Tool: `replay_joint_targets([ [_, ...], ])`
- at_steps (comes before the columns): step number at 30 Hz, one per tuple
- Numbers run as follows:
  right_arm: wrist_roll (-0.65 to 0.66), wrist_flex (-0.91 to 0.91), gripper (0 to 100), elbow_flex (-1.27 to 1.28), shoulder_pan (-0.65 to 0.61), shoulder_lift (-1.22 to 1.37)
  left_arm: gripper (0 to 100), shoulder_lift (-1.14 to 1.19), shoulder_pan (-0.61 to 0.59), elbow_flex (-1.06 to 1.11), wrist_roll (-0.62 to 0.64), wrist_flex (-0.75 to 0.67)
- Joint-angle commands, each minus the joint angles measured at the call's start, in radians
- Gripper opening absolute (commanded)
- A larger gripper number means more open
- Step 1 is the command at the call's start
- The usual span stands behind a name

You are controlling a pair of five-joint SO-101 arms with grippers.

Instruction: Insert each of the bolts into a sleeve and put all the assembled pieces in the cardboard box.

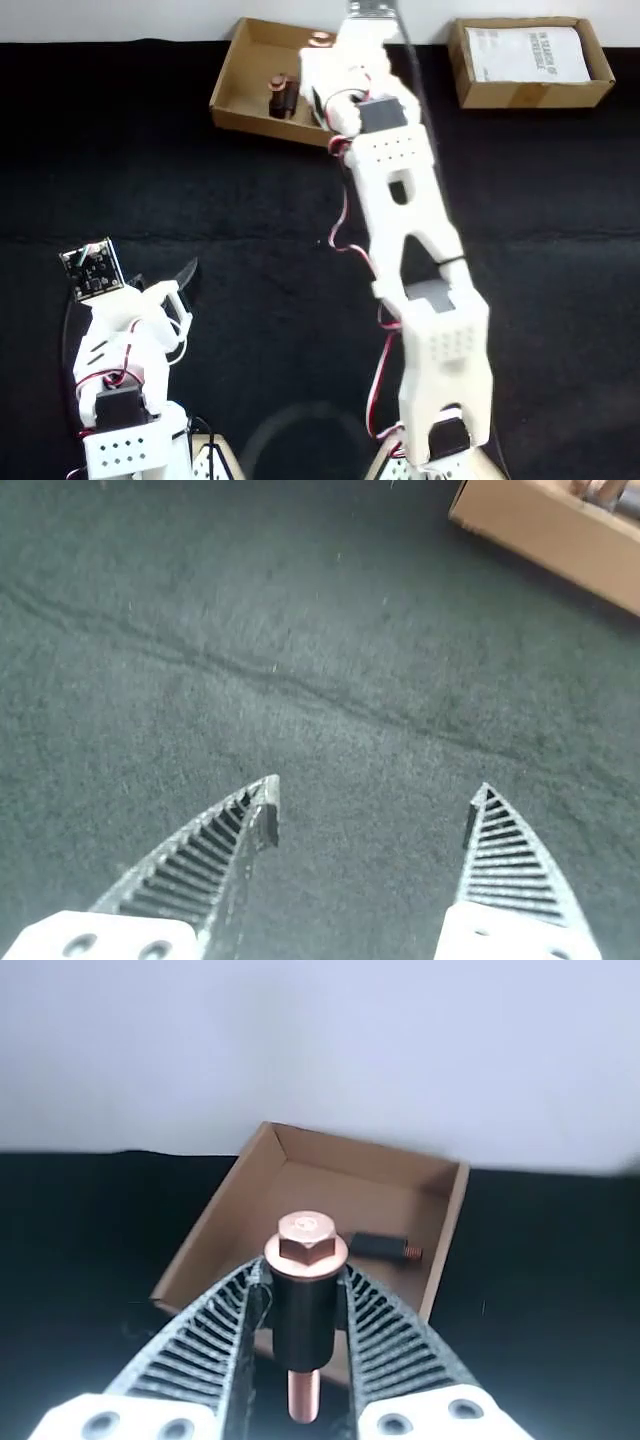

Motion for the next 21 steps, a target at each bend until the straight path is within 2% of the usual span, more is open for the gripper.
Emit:
replay_joint_targets([
  [1, 0.186, -0.059, 0.6, -0.236, -0.005, 0.127, 30, -0.028, -0.013, 0.019, 0.005, 0.026],
  [5, 0.422, -0.219, 0.6, -0.381, -0.022, 0.32, 30, -0.031, -0.012, 0.019, 0.005, 0.1],
  [12, 0.764, -0.51, 0.6, -0.489, -0.081, 0.63, 30, -0.033, -0.012, 0.019, 0.005, 0.107],
  [16, 0.876, -0.579, 0.7, -0.584, -0.114, 0.759, 30, -0.036, -0.01, 0.019, 0.005, 0.109],
  [18, 0.887, -0.576, 1.2, -0.628, -0.125, 0.802, 30, -0.042, -0.008, 0.019, 0.005, 0.109],
  [21, 0.884, -0.515, 8.7, -0.684, -0.134, 0.834, 30, -0.044, -0.007, 0.019, 0.005, 0.109],
])
